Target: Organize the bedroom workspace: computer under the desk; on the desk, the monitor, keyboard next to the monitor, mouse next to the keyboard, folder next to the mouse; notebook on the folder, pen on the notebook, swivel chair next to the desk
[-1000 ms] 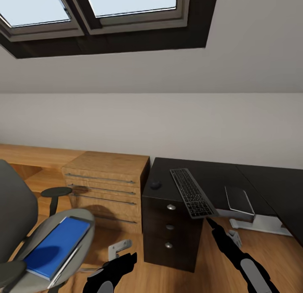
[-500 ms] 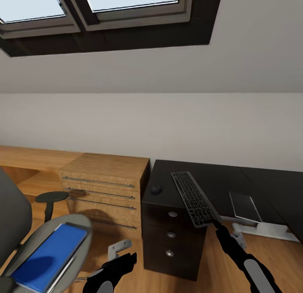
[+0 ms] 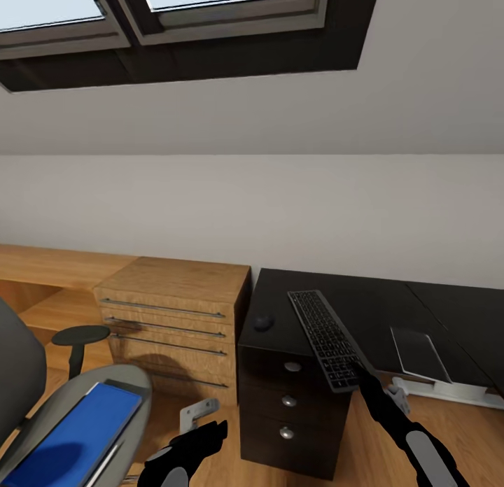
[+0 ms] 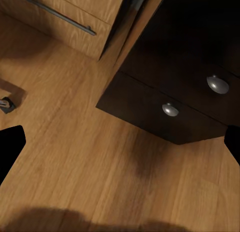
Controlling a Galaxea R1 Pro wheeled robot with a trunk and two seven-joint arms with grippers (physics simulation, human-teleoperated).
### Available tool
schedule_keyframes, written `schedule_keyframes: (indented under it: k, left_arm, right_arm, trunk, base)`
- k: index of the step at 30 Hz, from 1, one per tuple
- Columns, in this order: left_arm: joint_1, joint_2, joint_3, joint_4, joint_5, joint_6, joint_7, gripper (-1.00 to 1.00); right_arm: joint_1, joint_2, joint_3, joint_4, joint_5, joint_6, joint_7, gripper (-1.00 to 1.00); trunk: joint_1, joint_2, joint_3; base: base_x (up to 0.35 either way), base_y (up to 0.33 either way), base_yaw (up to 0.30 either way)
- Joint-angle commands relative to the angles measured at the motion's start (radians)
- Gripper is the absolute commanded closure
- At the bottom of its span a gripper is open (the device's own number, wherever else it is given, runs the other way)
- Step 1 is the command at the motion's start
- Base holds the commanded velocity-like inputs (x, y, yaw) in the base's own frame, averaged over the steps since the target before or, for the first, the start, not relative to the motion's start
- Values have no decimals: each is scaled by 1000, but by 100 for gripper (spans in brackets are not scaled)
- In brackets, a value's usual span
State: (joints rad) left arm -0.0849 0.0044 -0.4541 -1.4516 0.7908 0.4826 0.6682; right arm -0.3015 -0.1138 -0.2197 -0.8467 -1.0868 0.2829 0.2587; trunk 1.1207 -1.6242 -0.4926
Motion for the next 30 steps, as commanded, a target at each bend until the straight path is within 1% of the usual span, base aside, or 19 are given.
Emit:
schedule_keyframes:
  k: [1, 3, 4, 9, 18, 21, 24, 30]
  left_arm:
    - [-1, 0, -2, -1, 7, 2, 8, -100]
    - [-1, 0, -2, -1, 7, 2, 8, -100]
    - [-1, 0, -2, -1, 7, 2, 8, -100]
    - [-1, 0, -2, 0, 7, 2, 8, -100]
    - [-1, -1, -2, 7, 3, 2, 13, -100]
    - [-1, -1, -2, 8, 2, 2, 14, -100]
    - [-1, -1, -3, 8, 2, 2, 14, -100]
    - [-1, -1, -3, 8, 4, 2, 14, -100]
  right_arm:
    - [-1, 0, -3, 0, -8, 9, 2, -100]
    - [-1, 0, -3, -1, -8, 10, 2, -100]
    - [-1, 0, -3, -1, -8, 10, 2, 100]
    - [-1, 0, -3, -5, -5, 9, 7, 100]
    - [-1, 2, -2, -18, -5, 1, 9, 100]
    - [-1, 2, 2, -59, -4, 2, 7, 100]
    - [-1, 2, 1, -83, -4, 5, 7, 100]
    - [0, 0, 0, -152, -5, 11, 5, 100]
  trunk:
    - [0, -1, -1]
    - [0, -1, -1]
    - [0, -1, -1]
    - [0, -1, -1]
    - [-34, 62, 27]
    - [-46, 83, 36]
    - [-57, 104, 46]
    - [-80, 146, 65]
  base:
    - [16, 4, 0]
    - [11, 2, 0]
    - [7, 2, 0]
    - [2, 1, 0]
    - [0, 0, 0]
    - [-8, 0, 0]
    - [-194, 0, 0]
    - [-318, 0, 0]
